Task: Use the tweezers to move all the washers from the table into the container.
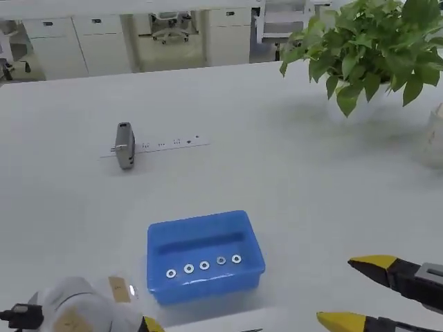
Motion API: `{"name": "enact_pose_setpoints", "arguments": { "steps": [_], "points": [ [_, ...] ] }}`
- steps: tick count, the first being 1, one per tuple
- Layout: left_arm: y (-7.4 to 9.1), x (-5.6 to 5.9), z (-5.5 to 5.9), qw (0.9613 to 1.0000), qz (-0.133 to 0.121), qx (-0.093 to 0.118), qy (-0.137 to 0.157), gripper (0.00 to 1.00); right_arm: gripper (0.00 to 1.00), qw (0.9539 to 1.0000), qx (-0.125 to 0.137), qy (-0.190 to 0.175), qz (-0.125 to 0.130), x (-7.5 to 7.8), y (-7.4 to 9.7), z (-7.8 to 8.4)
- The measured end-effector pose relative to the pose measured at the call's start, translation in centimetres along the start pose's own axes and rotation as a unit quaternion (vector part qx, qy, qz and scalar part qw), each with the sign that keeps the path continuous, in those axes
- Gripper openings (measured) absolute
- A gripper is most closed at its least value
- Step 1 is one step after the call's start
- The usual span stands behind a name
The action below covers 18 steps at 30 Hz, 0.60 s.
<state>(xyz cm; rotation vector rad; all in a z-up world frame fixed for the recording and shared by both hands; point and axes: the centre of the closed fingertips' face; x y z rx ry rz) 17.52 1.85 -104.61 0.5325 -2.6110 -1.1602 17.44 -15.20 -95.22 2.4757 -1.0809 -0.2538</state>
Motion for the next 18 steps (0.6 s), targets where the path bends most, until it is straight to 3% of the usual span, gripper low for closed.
{"name": "enact_pose_setpoints", "arguments": {
  "steps": [2, 4, 6, 9, 11, 12, 13, 14, 15, 18],
  "points": [
    [1.2, 0.0, -0.7, 0.9987, -0.022, 0.033, 0.032, 0.36, 0.45, 1.0000, 0.004, 0.004, -0.006, -0.1, 0.1, -0.2],
    [2.3, 0.0, -1.5, 0.9951, -0.037, 0.067, 0.063, 0.44, 0.46, 0.9999, 0.008, 0.008, -0.012, -0.3, 0.1, -0.4],
    [3.9, -0.2, -2.4, 0.9875, -0.058, 0.108, 0.099, 0.49, 0.46, 0.9998, 0.010, 0.010, -0.017, -0.3, 0.2, -0.5],
    [5.5, -0.7, -3.5, 0.9781, -0.085, 0.149, 0.118, 0.58, 0.49, 0.9995, 0.020, 0.012, -0.023, -0.4, 0.3, -0.9],
    [8.0, -1.2, -5.0, 0.9629, -0.130, 0.198, 0.131, 0.63, 0.52, 0.9992, 0.027, 0.009, -0.027, -0.3, 0.3, -1.2],
    [8.7, -1.3, -5.5, 0.9575, -0.141, 0.213, 0.134, 0.65, 0.54, 0.9991, 0.030, 0.010, -0.029, -0.3, 0.3, -1.4],
    [9.7, -1.4, -5.9, 0.9497, -0.157, 0.230, 0.143, 0.67, 0.56, 0.9990, 0.031, 0.013, -0.031, -0.3, 0.3, -1.5],
    [10.4, -1.5, -6.2, 0.9443, -0.169, 0.242, 0.145, 0.70, 0.57, 0.9988, 0.033, 0.018, -0.032, -0.2, 0.2, -1.7],
    [11.4, -1.6, -6.5, 0.9363, -0.189, 0.258, 0.145, 0.72, 0.59, 0.9986, 0.036, 0.021, -0.033, -0.1, 0.2, -1.9],
    [13.3, -1.6, -6.8, 0.9212, -0.226, 0.280, 0.149, 0.78, 0.65, 0.9980, 0.047, 0.024, -0.034, 0.2, 0.2, -2.6]
  ]
}}
Point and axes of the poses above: the centre of the closed fingertips' face, and the gripper's own axes: y roughly backward along the fingers, x roughly to its right, z roughly out of its underside, and after that the axes turned 1 degree about z, right-handed
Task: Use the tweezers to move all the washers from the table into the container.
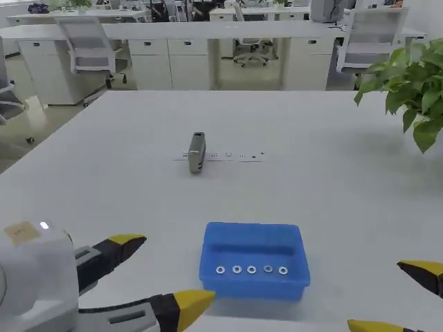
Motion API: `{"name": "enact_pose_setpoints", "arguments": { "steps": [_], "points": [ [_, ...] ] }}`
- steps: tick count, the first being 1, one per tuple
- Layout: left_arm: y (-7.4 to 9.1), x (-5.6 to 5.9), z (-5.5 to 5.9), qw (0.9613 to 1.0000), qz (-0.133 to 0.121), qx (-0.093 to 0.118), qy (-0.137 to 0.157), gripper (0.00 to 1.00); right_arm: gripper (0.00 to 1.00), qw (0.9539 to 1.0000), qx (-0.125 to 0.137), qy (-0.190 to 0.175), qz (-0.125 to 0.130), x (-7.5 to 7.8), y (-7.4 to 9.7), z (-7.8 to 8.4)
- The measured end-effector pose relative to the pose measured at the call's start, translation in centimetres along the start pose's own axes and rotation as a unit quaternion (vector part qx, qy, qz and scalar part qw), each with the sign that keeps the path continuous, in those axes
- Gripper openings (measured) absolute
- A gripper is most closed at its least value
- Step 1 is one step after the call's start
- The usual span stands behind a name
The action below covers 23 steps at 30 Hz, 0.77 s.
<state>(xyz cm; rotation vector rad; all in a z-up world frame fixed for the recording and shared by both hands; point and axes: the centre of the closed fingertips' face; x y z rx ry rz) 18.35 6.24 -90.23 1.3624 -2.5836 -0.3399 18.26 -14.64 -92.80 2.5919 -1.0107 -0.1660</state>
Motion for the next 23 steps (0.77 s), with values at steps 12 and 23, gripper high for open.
{"name": "enact_pose_setpoints", "arguments": {
  "steps": [12, 23],
  "points": [
    [3.1, -2.0, -2.0, 0.9940, -0.085, 0.067, 0.017, 0.98, 0.86, 0.9961, 0.073, -0.015, 0.048, 2.8, 0.9, -2.9],
    [3.2, -1.5, -4.1, 0.9841, -0.085, 0.149, 0.045, 0.99, 0.99, 0.9876, 0.131, -0.049, 0.072, 3.5, 2.6, -4.4]
  ]
}}
Point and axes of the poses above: the centre of the closed fingertips' face, and the gripper's own axes: y roughly backward along the fingers, x roughly to its right, z roughly out of its underside, and after that the axes turned 1 degree about z, right-handed
